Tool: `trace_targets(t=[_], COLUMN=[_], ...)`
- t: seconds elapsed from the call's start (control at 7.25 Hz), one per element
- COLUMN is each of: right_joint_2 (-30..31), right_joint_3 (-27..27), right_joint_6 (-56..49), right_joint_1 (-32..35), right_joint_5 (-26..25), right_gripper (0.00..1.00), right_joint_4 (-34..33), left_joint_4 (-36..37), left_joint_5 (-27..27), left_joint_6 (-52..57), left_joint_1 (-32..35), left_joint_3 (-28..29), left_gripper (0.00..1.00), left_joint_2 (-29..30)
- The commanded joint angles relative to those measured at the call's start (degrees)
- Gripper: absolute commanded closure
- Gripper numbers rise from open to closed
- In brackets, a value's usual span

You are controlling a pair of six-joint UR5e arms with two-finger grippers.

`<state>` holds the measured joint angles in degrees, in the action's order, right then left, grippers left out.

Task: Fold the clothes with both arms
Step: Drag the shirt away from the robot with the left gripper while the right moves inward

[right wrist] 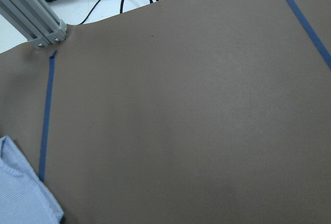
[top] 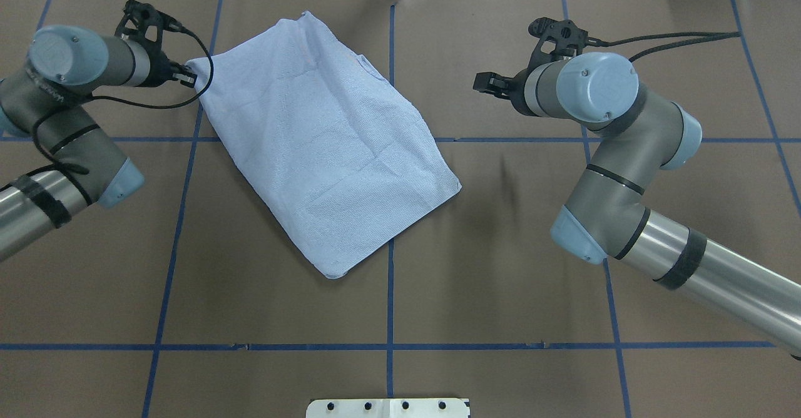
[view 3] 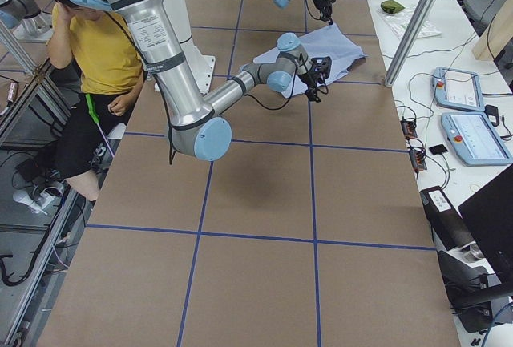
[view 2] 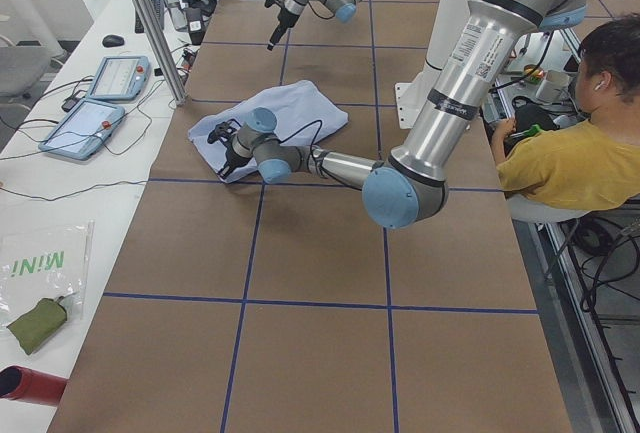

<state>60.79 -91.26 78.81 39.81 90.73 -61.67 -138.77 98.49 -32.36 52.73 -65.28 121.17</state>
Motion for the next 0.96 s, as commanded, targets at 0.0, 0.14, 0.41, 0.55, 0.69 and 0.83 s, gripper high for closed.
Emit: trace_targets(t=[0.0, 0.14, 0.41, 0.55, 0.69, 0.83], right_joint_2=[-0.1, -0.1, -0.2, -0.4, -0.5, -2.7], right_joint_3=[-3.6, -4.1, -5.1, -6.0, -8.4, -8.8], right_joint_6=[2.4, 4.0, 4.2, 4.3, 6.9, 12.2], right_joint_1=[-3.6, -4.2, -5.1, -5.7, -6.5, -8.1], right_joint_5=[-2.7, -3.1, -3.3, -3.3, -3.4, -3.8], right_gripper=[0.00, 0.00, 0.00, 0.00, 0.00, 0.00], right_joint_4=[-0.6, -0.7, -0.8, -4.0, -8.7, -12.7], left_joint_4=[0.3, 0.3, -0.5, -1.5, -1.7, -2.2], left_joint_5=[-3.4, -4.1, -3.5, -2.0, 3.2, 5.1], left_joint_6=[-0.8, -0.9, -0.3, -0.3, -0.2, -0.2], left_joint_1=[0.5, 0.5, 0.8, 1.1, 2.3, 2.4], left_joint_3=[11.5, 14.7, 14.0, 9.9, 6.7, 3.3], left_gripper=[1.00, 1.00, 0.03, 0.00, 0.00, 0.00], left_joint_2=[10.7, 13.6, 13.2, 10.9, 8.4, 5.8])
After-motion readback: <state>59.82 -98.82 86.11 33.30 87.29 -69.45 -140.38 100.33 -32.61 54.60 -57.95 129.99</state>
